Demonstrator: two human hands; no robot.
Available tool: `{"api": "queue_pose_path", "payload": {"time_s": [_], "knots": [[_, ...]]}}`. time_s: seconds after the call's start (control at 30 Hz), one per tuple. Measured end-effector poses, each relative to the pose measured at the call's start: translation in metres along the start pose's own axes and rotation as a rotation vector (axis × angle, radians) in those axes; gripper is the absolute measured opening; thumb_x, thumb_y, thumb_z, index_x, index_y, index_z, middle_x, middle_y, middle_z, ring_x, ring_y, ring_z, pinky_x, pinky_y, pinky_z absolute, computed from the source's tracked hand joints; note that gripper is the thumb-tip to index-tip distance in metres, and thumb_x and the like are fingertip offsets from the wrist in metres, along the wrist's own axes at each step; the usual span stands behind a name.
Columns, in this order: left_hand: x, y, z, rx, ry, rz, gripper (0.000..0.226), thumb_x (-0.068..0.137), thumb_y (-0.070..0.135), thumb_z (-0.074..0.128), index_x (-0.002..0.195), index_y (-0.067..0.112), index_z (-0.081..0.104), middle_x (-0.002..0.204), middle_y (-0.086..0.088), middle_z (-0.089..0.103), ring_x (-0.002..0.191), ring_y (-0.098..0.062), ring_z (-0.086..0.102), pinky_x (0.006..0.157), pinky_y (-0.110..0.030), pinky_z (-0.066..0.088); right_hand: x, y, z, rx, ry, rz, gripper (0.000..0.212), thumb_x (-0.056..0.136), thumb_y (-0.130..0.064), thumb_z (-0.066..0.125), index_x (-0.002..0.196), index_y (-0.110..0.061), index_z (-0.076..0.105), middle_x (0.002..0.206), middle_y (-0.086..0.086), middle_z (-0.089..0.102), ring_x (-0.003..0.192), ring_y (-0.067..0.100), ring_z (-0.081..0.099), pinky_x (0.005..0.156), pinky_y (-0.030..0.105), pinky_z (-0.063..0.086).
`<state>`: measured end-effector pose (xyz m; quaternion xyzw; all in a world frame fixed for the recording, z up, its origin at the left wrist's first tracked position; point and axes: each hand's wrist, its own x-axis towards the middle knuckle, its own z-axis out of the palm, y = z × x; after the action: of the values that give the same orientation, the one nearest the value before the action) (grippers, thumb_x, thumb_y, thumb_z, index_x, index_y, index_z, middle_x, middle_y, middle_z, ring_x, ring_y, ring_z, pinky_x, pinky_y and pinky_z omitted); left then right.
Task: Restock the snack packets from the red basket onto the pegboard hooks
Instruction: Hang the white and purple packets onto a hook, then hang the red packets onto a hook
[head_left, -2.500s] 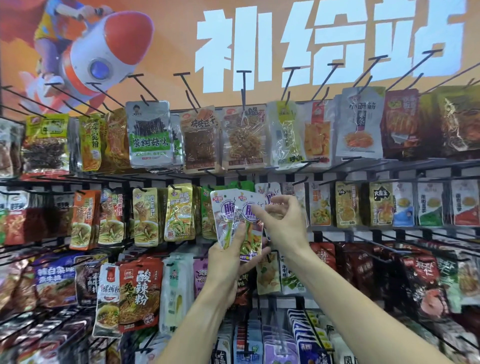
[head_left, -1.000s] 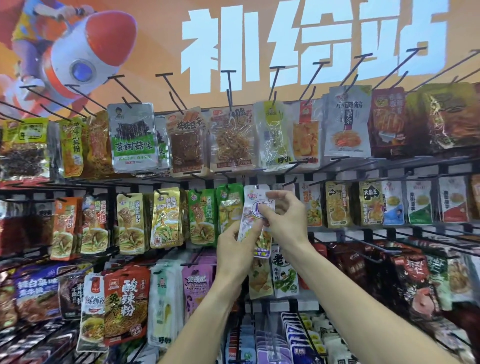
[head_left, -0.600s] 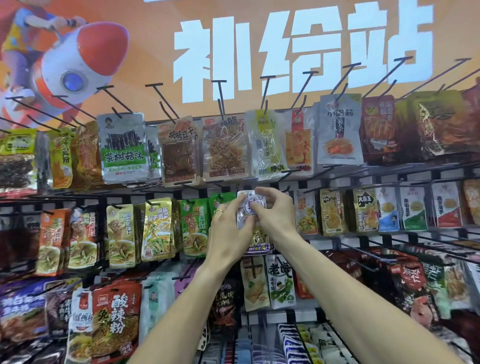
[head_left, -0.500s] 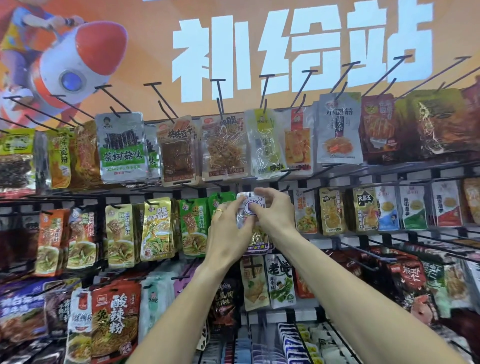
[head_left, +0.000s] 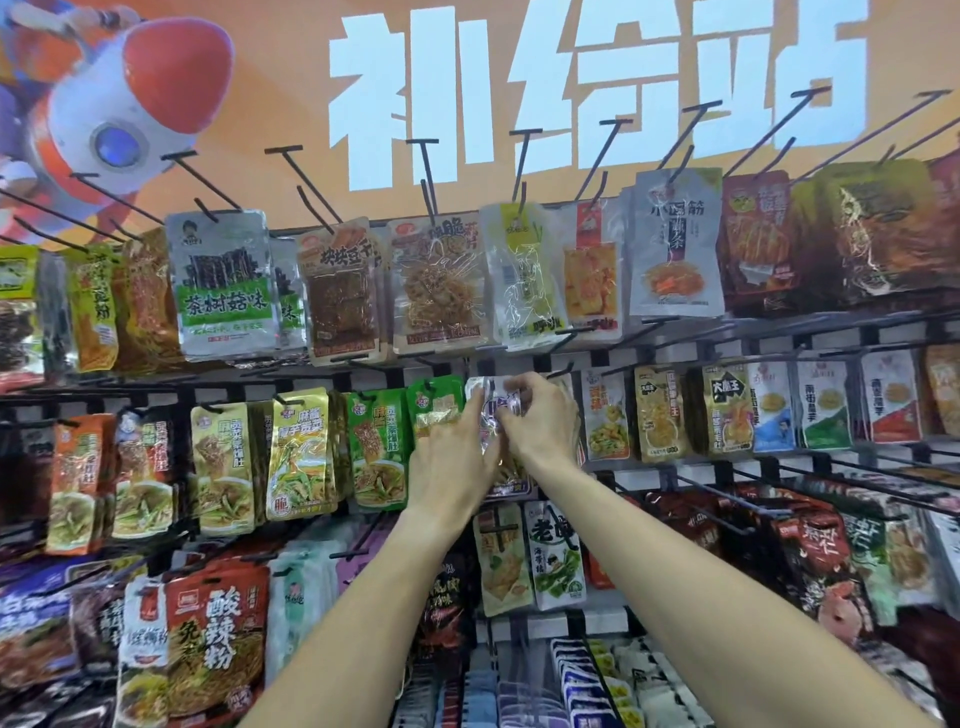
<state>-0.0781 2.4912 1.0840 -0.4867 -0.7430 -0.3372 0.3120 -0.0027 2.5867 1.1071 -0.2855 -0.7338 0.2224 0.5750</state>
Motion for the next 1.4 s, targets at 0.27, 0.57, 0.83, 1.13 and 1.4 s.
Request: {"api": "queue_pose_path", "payload": {"time_s": [0.27,0.57,0.83,1.13,1.4], "knots": [[-0.028,0.002,-0.014,0.024,0.07,0.056,0.066,0.108,0.061,0.037,0.166,0.033,0.024,0.092,-0.011,0.075,0.081,-0.032,0.073,0.061,-0.037,0.046,-0.043,0.018,-0.036,0.139,0.023,-0.032,0.025,0.092,-0.03,0.078,0.115,-0.027,0.069,0.104,-0.008,0.068,0.091,0.009,0.066,0.089,0.041,0.059],[-0.132,0.057,-0.005,0.039,0.224,0.101,0.047,0.106,0.05,0.052,0.143,0.023,0.059,0.111,-0.01,0.057,0.099,-0.03,0.054,0.078,-0.044,0.049,-0.152,0.051,-0.121,0.256,-0.095,0.008,0.026,0.093,-0.028,0.076,0.118,-0.028,0.07,0.106,-0.011,0.07,0.094,0.002,0.066,0.083,0.024,0.058],[-0.294,0.15,0.086,-0.163,-0.276,0.195,0.048,0.107,0.049,0.048,0.143,0.019,0.059,0.135,-0.014,0.058,0.119,-0.037,0.056,0.092,-0.048,0.051,-0.31,0.196,-0.23,0.037,-0.245,0.373,0.029,0.099,-0.039,0.069,0.125,-0.028,0.064,0.116,-0.012,0.068,0.105,0.006,0.064,0.09,0.031,0.056],[-0.562,0.241,0.199,-0.193,-1.198,0.083,0.067,0.105,0.065,0.029,0.153,0.025,0.052,0.157,-0.015,0.046,0.14,-0.041,0.048,0.107,-0.054,0.048,-0.585,0.349,-0.373,-0.227,-0.315,1.016,0.047,0.09,-0.046,0.07,0.124,-0.014,0.068,0.112,0.006,0.074,0.104,0.028,0.069,0.094,0.049,0.053],[-0.693,0.285,0.227,-0.152,-1.532,0.016,0.063,0.106,0.061,0.028,0.157,0.028,0.046,0.158,-0.014,0.045,0.138,-0.04,0.049,0.108,-0.049,0.047,-0.703,0.4,-0.417,-0.236,-0.287,1.359,0.032,0.095,-0.02,0.073,0.126,-0.013,0.066,0.116,0.004,0.073,0.107,0.022,0.069,0.097,0.042,0.054]]}}
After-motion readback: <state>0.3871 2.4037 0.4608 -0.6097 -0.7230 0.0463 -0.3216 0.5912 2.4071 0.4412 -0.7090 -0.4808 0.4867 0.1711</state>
